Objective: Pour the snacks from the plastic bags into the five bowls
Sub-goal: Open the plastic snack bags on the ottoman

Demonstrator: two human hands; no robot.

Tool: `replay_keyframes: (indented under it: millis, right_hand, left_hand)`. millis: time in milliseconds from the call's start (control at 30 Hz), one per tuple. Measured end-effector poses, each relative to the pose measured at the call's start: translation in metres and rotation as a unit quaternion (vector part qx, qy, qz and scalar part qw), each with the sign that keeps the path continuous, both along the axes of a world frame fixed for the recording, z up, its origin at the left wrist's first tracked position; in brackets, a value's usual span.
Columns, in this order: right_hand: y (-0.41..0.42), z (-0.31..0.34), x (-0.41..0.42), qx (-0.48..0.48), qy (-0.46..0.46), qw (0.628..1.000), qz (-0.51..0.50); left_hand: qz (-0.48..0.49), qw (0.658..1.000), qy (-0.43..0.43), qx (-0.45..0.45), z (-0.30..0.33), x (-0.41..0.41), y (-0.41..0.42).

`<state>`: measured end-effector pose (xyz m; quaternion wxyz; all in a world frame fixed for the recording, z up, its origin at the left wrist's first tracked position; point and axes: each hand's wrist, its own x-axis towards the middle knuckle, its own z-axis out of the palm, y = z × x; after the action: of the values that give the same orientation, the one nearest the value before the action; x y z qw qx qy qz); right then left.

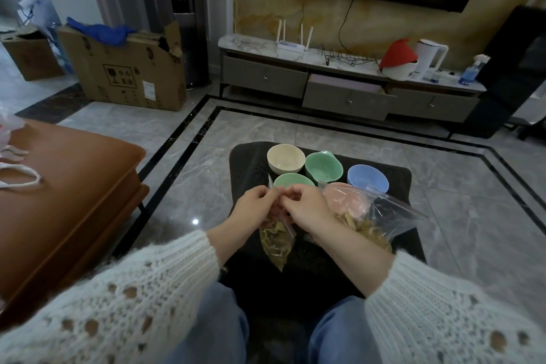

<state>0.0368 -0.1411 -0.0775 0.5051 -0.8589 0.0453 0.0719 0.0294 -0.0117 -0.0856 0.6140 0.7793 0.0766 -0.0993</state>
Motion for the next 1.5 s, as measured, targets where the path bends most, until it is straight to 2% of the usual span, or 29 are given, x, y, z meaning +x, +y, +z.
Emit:
replay_keyframes:
  millis: [133,333,600,767,833,900,1000,1133,1200,1233,1267,1333,1400,1467,1500]
  right_hand:
    - [-0.001,0.005,-0.003,-0.006,-0.02,1.0,-0.009]
    - [0.001,0.011,-0.01,-0.109,-0.086,0.99,-0.021]
    - [0.009,0.012,-0.005,-0.069,-0.049,0.995,-0.051]
    - [-0.011,0.006,0.006,-0.011,-0.03,0.991,-0.13]
    - [-0.023,0.011,0.006,-0.036,-0.05,0.992,-0.111]
    - [-0.03,0.017,0.004,-0.105,-0.105,0.986,-0.07]
    - [-0.041,0.027,0.006,-0.241,-0.226,0.944,0.01]
    - [-0.047,0.039,0.012,-0.436,-0.285,0.842,0.141]
    - [-0.046,0.042,0.014,-0.493,-0.306,0.795,0.174]
    - [-0.045,0.043,0.016,-0.501,-0.316,0.783,0.188]
    - [-0.045,0.048,0.015,-0.488,-0.315,0.79,0.196]
    - [-0.045,0.058,0.016,-0.438,-0.313,0.818,0.202]
    - [-0.046,0.07,0.015,-0.43,-0.315,0.823,0.198]
    - [-0.046,0.082,0.014,-0.426,-0.311,0.826,0.2]
    - [-0.045,0.089,0.015,-0.419,-0.301,0.833,0.201]
  left_hand:
    - [-0.008,0.999,-0.048,0.017,-0.004,-0.001,0.002]
    - [-0.025,0.988,-0.103,0.111,0.001,-0.002,-0.003]
    - [-0.012,0.971,-0.122,0.204,0.013,0.001,-0.007]
    - [0.009,0.972,-0.142,0.188,0.021,-0.011,0.003]
    - [0.002,0.966,-0.163,0.201,0.022,-0.015,0.007]
    - [-0.02,0.957,-0.174,0.23,0.024,-0.017,0.01]
    - [-0.099,0.928,-0.17,0.317,0.033,-0.011,0.019]
    - [-0.211,0.839,-0.158,0.477,0.059,-0.007,0.027]
    - [-0.241,0.803,-0.159,0.521,0.072,-0.006,0.028]
    - [-0.253,0.806,-0.155,0.513,0.075,-0.005,0.03]
    - [-0.265,0.826,-0.136,0.478,0.077,-0.004,0.032]
    - [-0.283,0.888,-0.06,0.358,0.076,-0.006,0.04]
    - [-0.253,0.931,-0.005,0.265,0.068,-0.009,0.047]
    - [-0.195,0.933,-0.025,0.301,0.051,-0.007,0.054]
    - [-0.175,0.917,-0.06,0.353,0.04,-0.005,0.056]
